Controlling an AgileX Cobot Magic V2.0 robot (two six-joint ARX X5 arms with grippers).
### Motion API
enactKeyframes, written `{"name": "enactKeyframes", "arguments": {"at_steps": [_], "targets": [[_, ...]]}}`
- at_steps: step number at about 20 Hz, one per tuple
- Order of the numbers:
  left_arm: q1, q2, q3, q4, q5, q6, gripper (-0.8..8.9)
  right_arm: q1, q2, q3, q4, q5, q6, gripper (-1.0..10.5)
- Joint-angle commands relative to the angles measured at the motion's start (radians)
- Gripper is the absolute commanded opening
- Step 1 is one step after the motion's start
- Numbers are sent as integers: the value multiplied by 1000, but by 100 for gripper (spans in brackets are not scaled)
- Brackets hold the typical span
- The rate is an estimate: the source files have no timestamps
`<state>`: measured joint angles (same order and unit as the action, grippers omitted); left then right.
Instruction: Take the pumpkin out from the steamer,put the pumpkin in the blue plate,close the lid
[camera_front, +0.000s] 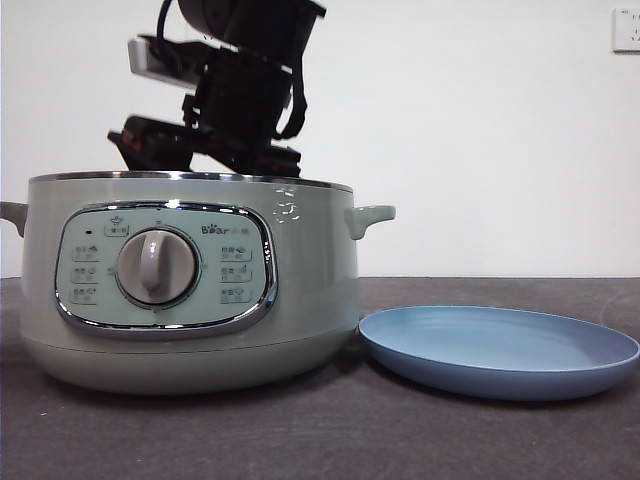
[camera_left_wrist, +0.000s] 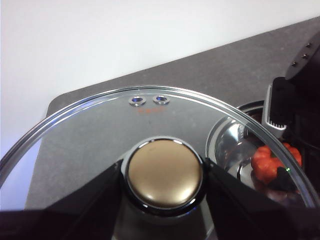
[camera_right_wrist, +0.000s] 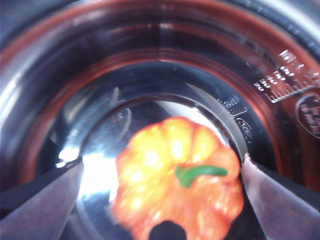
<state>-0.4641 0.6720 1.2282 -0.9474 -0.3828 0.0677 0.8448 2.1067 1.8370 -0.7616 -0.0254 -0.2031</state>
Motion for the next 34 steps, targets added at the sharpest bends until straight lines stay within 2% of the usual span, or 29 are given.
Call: {"name": "enactKeyframes", "arguments": {"at_steps": [1, 3, 4, 5, 6, 10, 14, 16, 19, 22, 24, 25, 32, 34], "targets": [[0, -12, 4, 34, -8, 3, -9, -2, 42, 0, 13, -2, -8, 598], [0, -12, 4, 33, -7, 3, -9, -6, 50, 0, 21, -1, -6, 574], [0, -12, 4, 33, -7, 3, -9, -5, 50, 0, 24, 6, -4, 364], [0, -12, 4, 32, -6, 3, -9, -5, 50, 0, 21, 6, -5, 24], [0, -12, 4, 33, -6, 3, -9, -5, 47, 0, 16, 6, 1, -3], [-1, -2, 4, 51, -3, 3, -9, -6, -60, 0, -52, 6, 3, -1], [-1, 45, 4, 91, 31, 3, -9, -48, -260, 0, -248, 5, 15, -1], [-1, 74, 4, 126, 80, 4, -9, -95, -358, 0, -360, 6, 54, -2], [-1, 118, 4, 158, 158, 4, -9, -204, -425, -1, -556, 10, 169, -5], [-1, 145, 4, 177, 181, 4, -9, -257, -458, -79, -607, 131, 281, -10], [-2, 155, 4, 187, 188, 4, -9, -260, -484, -169, -585, 250, 341, -10], [-2, 158, 4, 197, 210, 4, -9, -260, -504, -231, -539, 281, 350, -9], [-2, 193, 4, 247, 245, 4, -9, -256, -581, -668, -28, 281, 323, -2], [-2, 206, 4, 247, 261, 4, -8, -267, -580, -767, 115, 214, 301, -2]]}}
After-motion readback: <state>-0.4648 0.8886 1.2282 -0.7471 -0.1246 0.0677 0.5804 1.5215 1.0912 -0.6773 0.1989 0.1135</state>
